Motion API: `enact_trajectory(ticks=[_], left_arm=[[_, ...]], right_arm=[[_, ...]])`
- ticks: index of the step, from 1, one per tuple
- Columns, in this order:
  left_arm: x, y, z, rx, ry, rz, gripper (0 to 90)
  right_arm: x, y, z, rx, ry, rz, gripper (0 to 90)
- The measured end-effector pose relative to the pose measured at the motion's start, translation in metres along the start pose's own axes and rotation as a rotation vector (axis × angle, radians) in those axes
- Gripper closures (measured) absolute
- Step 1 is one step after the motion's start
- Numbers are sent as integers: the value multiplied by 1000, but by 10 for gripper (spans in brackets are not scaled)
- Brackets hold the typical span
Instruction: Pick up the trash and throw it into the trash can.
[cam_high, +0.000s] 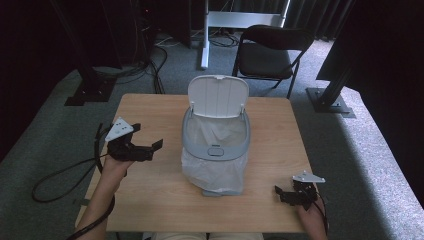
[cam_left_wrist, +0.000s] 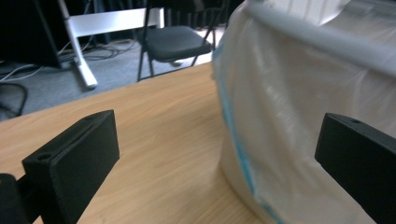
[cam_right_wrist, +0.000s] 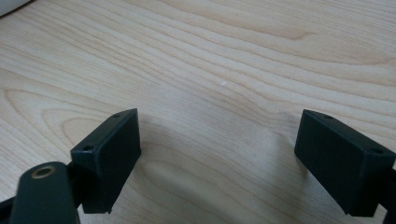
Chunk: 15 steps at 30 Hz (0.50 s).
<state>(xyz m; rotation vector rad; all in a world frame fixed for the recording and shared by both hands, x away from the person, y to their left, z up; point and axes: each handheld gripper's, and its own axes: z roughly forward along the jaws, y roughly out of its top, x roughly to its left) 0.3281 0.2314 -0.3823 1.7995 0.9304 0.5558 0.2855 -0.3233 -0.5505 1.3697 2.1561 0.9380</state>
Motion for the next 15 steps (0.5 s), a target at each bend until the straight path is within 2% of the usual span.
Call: enact_trajectory(ticks=[7,15], left_arm=[[7,-21,0,19,13,-35,0],[12,-40,2,39,43,-56,0]], right_arm=[[0,0,0,0,-1,1,135],[0,0,0,0,-2,2,136]])
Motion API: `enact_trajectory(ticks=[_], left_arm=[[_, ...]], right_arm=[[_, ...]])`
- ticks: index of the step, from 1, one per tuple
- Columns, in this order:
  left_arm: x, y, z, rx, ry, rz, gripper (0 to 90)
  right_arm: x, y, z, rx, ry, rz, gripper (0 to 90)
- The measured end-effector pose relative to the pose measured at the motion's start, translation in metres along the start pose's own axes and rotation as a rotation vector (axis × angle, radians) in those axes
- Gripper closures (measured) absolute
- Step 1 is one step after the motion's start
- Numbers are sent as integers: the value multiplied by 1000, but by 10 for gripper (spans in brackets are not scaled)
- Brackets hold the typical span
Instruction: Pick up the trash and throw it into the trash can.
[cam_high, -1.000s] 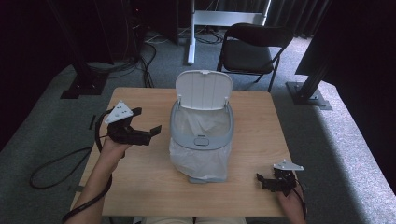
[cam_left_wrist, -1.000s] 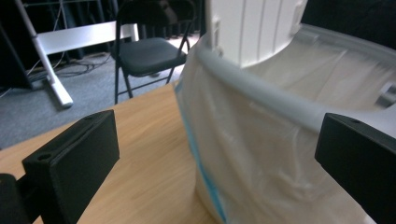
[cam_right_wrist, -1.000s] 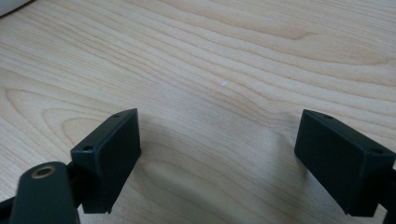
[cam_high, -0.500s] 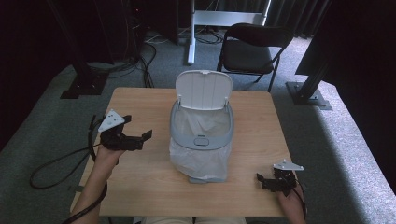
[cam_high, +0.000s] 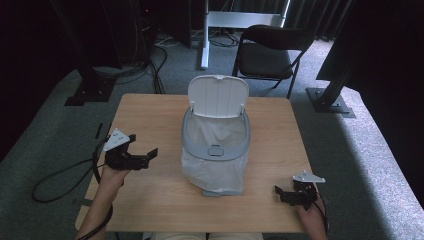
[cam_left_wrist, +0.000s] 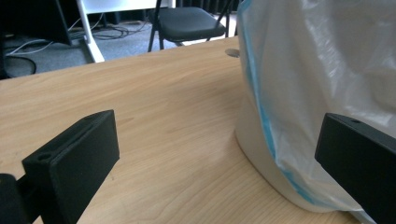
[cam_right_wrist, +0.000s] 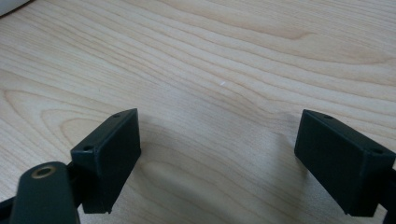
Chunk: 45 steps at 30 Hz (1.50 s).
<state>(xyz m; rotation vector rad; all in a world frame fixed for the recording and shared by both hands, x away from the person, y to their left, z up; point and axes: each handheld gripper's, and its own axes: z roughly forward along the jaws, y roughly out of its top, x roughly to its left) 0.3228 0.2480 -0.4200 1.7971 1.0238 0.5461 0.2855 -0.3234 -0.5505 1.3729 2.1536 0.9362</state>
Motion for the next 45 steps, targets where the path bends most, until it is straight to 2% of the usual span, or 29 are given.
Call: enact_trajectory(ticks=[7,10,14,18,20,24,27,30,32,33,34,39,42,45], left_arm=[[3,-19,2,24,37,-16,0],[5,-25,2,29,40,-24,0],[8,-35,2,34,78,-41,0],[10,-45,2,67,127,-28,0],[11,-50,2,77,135,-30,0],[16,-61,0,99,178,-43,0],[19,-70,0,109,192,-62,0],[21,-77,-1,140,219,-51,0],[22,-80,-1,146,227,-59,0],[26,-87,-3,154,253,-77,0],[27,-89,-3,159,256,-86,0],[28,-100,0,195,291,-71,0],[29,-105,4,209,296,-82,0],[30,-109,6,227,318,-75,0]], right_arm=[[0,0,0,0,-1,1,136],[0,0,0,-2,1,2,136],[-1,0,0,-4,7,10,135],[-3,-1,-1,-12,20,25,138],[-3,-1,-1,-13,19,26,138],[-3,0,-1,-9,16,22,138],[-3,0,-1,-8,13,22,139],[-3,0,-1,-8,9,21,139],[-2,0,-1,-7,8,23,139],[-2,0,-1,-7,8,22,139],[-3,-1,-1,-8,10,24,139],[-3,-1,-2,-9,7,24,139],[-1,-1,-1,-5,-3,23,138],[-3,0,-1,-13,8,32,131]])
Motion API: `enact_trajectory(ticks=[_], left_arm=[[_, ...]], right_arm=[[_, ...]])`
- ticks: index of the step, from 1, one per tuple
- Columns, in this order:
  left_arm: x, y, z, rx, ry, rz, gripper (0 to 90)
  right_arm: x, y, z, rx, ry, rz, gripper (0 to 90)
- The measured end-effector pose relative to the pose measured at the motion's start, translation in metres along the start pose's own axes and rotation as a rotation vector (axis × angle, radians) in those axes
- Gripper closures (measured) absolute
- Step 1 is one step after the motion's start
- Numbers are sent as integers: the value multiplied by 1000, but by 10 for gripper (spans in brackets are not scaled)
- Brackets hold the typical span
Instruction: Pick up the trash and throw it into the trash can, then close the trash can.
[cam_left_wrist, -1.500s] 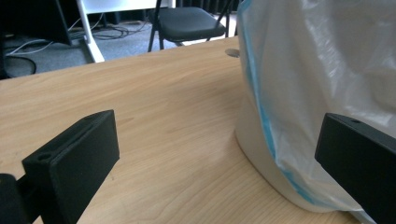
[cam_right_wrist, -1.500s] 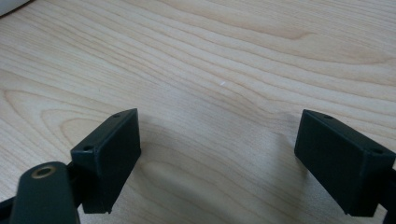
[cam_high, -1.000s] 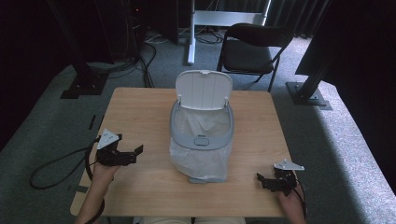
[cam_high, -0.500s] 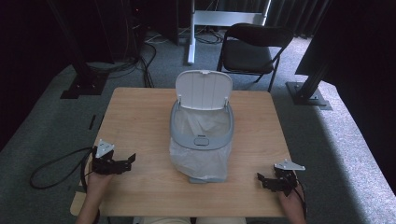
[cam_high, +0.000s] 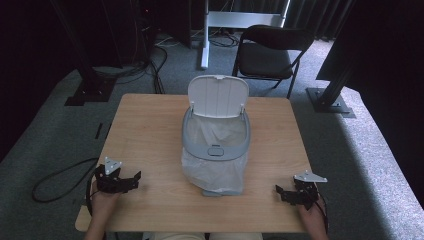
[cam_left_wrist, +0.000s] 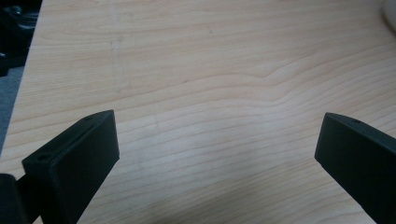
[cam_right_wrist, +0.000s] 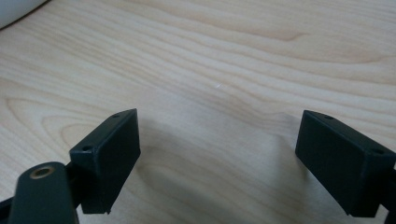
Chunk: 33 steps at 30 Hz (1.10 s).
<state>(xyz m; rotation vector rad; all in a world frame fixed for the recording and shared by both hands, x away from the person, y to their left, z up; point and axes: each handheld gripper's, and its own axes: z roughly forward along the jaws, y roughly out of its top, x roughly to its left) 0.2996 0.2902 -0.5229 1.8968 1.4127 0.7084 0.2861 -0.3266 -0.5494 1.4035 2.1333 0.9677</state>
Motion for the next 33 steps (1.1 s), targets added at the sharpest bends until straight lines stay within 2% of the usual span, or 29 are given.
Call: enact_trajectory(ticks=[2,7,12,16,21,24,25,26,33], left_arm=[[1,-2,3,9,9,-6,0],[3,-9,9,57,19,-12,0],[8,-12,10,77,26,-46,0],[9,-14,12,99,27,-59,0],[8,-16,18,124,22,-49,0],[9,-15,19,130,6,-41,0],[9,-15,19,130,6,-41,0],[8,-14,19,135,10,-42,0],[8,-14,20,134,7,-40,0]], right_arm=[[-2,3,-1,5,-7,4,131],[-11,19,-9,-35,-23,66,133],[-14,45,-18,-109,-23,96,133],[-11,68,-20,-148,-5,96,134],[-5,104,-20,-200,15,77,134],[-2,124,-19,-229,31,80,134],[-2,124,-19,-229,31,80,134],[3,140,-17,-238,37,68,134],[10,178,-18,-283,61,63,134]])
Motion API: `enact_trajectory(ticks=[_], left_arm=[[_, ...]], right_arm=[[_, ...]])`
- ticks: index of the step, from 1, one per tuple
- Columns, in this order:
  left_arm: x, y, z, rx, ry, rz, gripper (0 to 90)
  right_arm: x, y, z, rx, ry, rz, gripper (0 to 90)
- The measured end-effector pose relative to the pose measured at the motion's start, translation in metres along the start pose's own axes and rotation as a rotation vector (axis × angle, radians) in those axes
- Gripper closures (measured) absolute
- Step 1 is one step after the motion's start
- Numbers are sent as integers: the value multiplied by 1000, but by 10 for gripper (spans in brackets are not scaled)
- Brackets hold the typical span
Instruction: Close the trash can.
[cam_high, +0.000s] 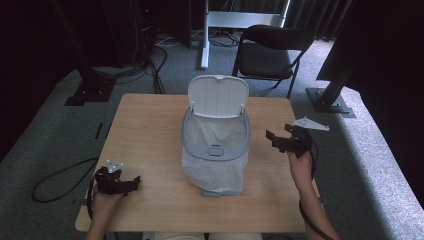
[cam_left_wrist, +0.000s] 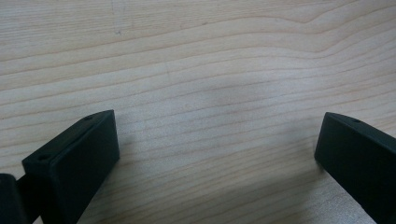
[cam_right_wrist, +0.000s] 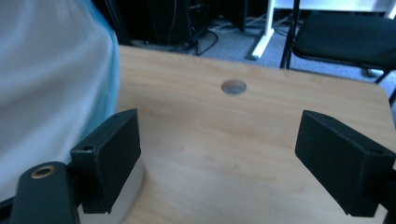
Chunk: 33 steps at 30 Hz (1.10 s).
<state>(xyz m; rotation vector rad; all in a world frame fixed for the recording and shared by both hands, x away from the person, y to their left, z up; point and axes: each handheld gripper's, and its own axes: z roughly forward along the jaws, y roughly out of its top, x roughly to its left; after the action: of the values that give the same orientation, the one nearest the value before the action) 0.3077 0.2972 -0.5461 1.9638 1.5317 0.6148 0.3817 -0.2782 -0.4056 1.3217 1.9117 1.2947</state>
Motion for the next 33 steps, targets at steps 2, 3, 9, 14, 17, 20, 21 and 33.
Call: enact_trajectory(ticks=[2,3,9,14,17,20,21,33], left_arm=[[-1,0,0,-1,-1,1,0],[-1,0,0,-1,2,-1,0],[-2,0,0,-2,3,-4,0],[-3,0,1,-3,1,-3,0],[-3,0,0,1,-5,4,0],[-3,0,0,2,-8,9,0],[-3,0,0,1,-10,11,0],[-3,0,0,1,-13,15,0]], right_arm=[[2,9,2,-10,13,3,134],[4,14,3,-13,16,0,134],[13,38,10,-26,45,-8,134],[21,72,17,-46,49,-19,134],[23,89,20,-54,51,-22,134],[23,100,23,-62,62,-10,134],[23,106,25,-61,84,5,134],[37,150,37,-38,140,13,135]])
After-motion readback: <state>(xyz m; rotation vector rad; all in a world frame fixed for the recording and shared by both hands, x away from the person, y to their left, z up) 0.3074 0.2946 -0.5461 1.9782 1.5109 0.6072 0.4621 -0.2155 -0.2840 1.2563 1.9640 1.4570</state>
